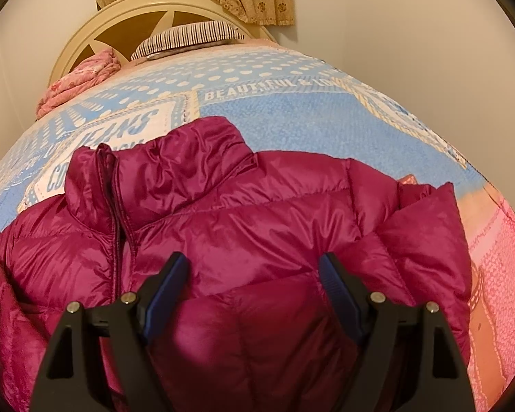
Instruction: Fold large clothes
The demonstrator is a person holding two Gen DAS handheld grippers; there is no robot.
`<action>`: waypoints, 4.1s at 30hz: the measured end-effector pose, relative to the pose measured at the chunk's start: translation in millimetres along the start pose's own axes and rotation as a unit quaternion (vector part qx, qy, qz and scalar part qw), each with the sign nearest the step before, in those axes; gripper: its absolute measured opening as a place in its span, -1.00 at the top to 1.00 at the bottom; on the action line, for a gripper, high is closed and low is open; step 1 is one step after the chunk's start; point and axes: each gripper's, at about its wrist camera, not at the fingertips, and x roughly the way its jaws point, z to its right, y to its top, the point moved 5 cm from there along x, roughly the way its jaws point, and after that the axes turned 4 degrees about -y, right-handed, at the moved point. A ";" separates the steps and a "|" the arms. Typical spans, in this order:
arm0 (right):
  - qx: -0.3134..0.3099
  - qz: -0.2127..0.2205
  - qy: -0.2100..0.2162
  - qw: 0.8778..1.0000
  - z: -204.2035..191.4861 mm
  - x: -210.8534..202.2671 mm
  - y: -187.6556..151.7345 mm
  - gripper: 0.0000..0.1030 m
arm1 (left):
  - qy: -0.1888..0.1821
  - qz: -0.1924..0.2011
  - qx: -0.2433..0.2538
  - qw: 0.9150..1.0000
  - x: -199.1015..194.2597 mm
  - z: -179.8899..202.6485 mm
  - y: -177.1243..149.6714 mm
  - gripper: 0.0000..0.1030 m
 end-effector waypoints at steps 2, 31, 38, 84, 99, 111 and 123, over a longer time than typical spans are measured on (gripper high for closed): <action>0.000 -0.001 0.001 1.000 -0.4 0.2 -0.1 -0.59 | -0.014 -0.013 -0.018 1.000 5.4 -4.2 -0.3 -0.88; 0.048 -0.138 0.023 0.989 -42.7 65.8 85.8 -0.76 | 0.005 0.048 -0.032 0.998 -16.5 -10.0 1.9 -0.88; 0.016 -0.144 0.011 0.989 -23.0 51.2 78.4 0.58 | 0.005 0.046 -0.032 0.998 -15.4 -9.2 1.8 -0.88; 0.004 -0.087 -0.012 0.996 2.1 36.8 61.4 0.73 | 0.013 0.036 -0.024 0.999 -11.7 -5.9 1.8 -0.88; -0.040 -0.048 -0.054 0.997 10.8 37.6 35.2 0.74 | 0.013 0.038 -0.023 0.999 -12.8 -5.5 1.9 -0.88; -0.025 -0.020 -0.042 0.999 12.7 33.7 29.9 0.74 | 0.015 0.037 -0.022 0.999 -13.9 -5.3 1.5 -0.88; -0.015 -0.016 -0.031 0.999 14.7 33.6 29.5 0.74 | -0.002 0.049 -0.002 0.999 -24.1 1.5 7.1 -0.88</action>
